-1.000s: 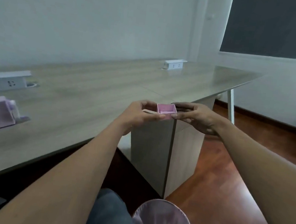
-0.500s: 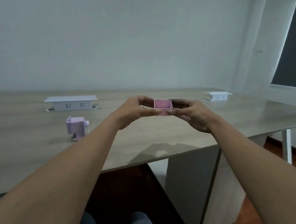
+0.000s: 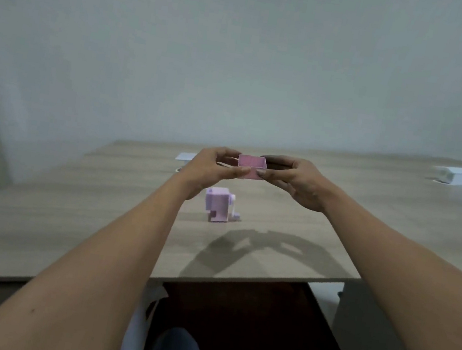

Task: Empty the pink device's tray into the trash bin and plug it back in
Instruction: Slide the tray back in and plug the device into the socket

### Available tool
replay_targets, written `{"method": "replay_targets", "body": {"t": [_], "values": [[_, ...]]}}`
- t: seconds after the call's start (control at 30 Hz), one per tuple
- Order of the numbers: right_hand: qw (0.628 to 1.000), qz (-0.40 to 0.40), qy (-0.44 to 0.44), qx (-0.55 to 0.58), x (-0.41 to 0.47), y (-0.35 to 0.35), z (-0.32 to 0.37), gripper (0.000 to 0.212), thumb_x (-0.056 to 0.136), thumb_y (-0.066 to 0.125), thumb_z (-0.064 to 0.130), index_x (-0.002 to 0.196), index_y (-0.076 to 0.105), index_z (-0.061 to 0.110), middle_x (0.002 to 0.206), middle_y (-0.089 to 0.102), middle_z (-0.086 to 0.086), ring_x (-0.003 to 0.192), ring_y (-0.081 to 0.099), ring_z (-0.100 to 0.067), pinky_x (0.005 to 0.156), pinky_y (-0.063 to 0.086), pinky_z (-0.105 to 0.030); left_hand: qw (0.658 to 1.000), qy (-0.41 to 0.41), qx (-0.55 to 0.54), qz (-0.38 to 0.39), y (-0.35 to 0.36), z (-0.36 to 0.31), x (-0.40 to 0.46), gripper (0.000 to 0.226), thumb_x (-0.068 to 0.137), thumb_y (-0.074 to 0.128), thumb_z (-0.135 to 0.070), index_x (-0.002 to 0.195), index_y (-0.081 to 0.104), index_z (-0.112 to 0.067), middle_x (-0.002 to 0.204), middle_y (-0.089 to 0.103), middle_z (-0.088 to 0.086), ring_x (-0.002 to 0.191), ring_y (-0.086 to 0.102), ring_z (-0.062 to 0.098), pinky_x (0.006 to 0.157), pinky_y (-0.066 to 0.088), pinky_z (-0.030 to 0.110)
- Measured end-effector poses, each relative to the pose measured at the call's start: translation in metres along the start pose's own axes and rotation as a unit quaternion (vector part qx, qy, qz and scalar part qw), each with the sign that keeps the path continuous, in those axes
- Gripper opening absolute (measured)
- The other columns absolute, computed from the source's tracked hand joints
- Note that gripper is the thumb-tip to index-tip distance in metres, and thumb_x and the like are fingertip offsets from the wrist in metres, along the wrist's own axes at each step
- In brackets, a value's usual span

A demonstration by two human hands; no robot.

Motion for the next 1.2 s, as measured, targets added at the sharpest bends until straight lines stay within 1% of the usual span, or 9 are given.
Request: {"method": "replay_targets", "body": {"t": [0.1,0.2,0.37,0.5,0.7,0.8,0.93,1.13,1.2], "values": [[1.0,0.023,0.005,-0.01,0.023,0.022,-0.016,0.043,0.084,0.076,-0.002,0.126,0.068,0.002,0.124,0.074,-0.008,0.117,0.07,-0.015,0.104,0.051,-0.024,1.0,-0.014,-0.001,-0.025,-0.028,0.023,-0.003,0.049,0.084,0.081,-0.028,0.13,0.068,-0.014,0.12,0.075,0.005,0.112,0.071,0.02,0.099,0.055,0.03],[0.999,-0.003,0.007,-0.038,0.043,0.025,-0.036,0.056,0.08,0.082,0.005,0.133,0.063,0.002,0.129,0.071,-0.005,0.123,0.066,-0.016,0.11,0.047,-0.03,0.998,-0.028,-0.014,-0.057,-0.056,0.047,-0.007,0.047,0.088,0.077,-0.023,0.132,0.066,-0.01,0.123,0.073,0.008,0.109,0.07,0.022,0.094,0.054,0.023],[0.996,-0.017,0.012,-0.089,0.065,0.029,-0.071,0.065,0.077,0.085,0.011,0.137,0.061,0.003,0.134,0.067,-0.002,0.124,0.063,-0.015,0.104,0.046,-0.028,0.995,-0.07,-0.016,-0.074,-0.093,0.098,-0.018,0.043,0.087,0.078,-0.023,0.128,0.07,-0.013,0.122,0.075,0.01,0.099,0.065,0.014,0.098,0.051,0.033],[0.995,0.005,0.034,-0.089,0.076,0.038,-0.092,0.061,0.08,0.081,0.006,0.137,0.06,0.003,0.136,0.065,-0.001,0.126,0.061,-0.018,0.094,0.044,-0.021,0.989,-0.124,-0.008,-0.082,-0.105,0.141,-0.03,0.044,0.087,0.078,-0.019,0.129,0.069,-0.008,0.115,0.075,0.012,0.094,0.064,0.016,0.087,0.051,0.026],[0.993,0.032,0.072,-0.091,0.086,0.039,-0.118,0.065,0.084,0.078,0.005,0.144,0.054,0.002,0.141,0.062,-0.005,0.129,0.059,-0.017,0.103,0.042,-0.026,0.982,-0.179,-0.011,-0.058,-0.088,0.177,-0.037,0.037,0.087,0.077,-0.017,0.121,0.071,-0.006,0.105,0.075,0.01,0.076,0.066,0.012,0.062,0.053,0.02],[0.992,0.039,0.076,-0.097,0.087,0.037,-0.124,0.064,0.084,0.078,0.006,0.144,0.054,0.004,0.141,0.062,-0.003,0.131,0.058,-0.016,0.107,0.042,-0.027,0.981,-0.191,-0.018,-0.042,-0.078,0.184,-0.034,0.034,0.086,0.078,-0.018,0.118,0.07,-0.008,0.1,0.075,0.011,0.072,0.066,0.015,0.064,0.056,0.027],[0.992,0.043,0.075,-0.096,0.091,0.033,-0.129,0.062,0.084,0.078,0.005,0.142,0.056,0.004,0.141,0.063,-0.004,0.13,0.059,-0.016,0.108,0.043,-0.028,0.982,-0.188,-0.017,-0.029,-0.07,0.186,-0.027,0.035,0.084,0.081,-0.019,0.116,0.072,-0.008,0.093,0.076,0.009,0.066,0.066,0.012,0.067,0.057,0.027],[0.992,0.047,0.063,-0.101,0.092,0.034,-0.129,0.058,0.085,0.077,0.005,0.14,0.059,0.005,0.135,0.067,-0.004,0.128,0.061,-0.015,0.091,0.05,-0.018,0.979,-0.193,-0.053,-0.035,-0.066,0.193,-0.028,0.035,0.082,0.082,-0.016,0.114,0.073,-0.005,0.087,0.075,0.009,0.064,0.064,0.012,0.069,0.054,0.026],[0.992,0.049,0.063,-0.098,0.092,0.034,-0.131,0.058,0.085,0.078,0.006,0.14,0.059,0.005,0.136,0.067,-0.004,0.128,0.061,-0.015,0.094,0.049,-0.019,0.979,-0.191,-0.055,-0.039,-0.065,0.195,-0.029,0.037,0.08,0.083,-0.016,0.114,0.074,-0.004,0.087,0.075,0.01,0.066,0.064,0.013,0.072,0.052,0.028]]}}
Point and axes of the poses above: each hand's wrist, its own x-axis towards the middle knuckle, its own y-axis out of the palm, z = x × y, the point moved 9 cm from there along x, towards the middle knuckle
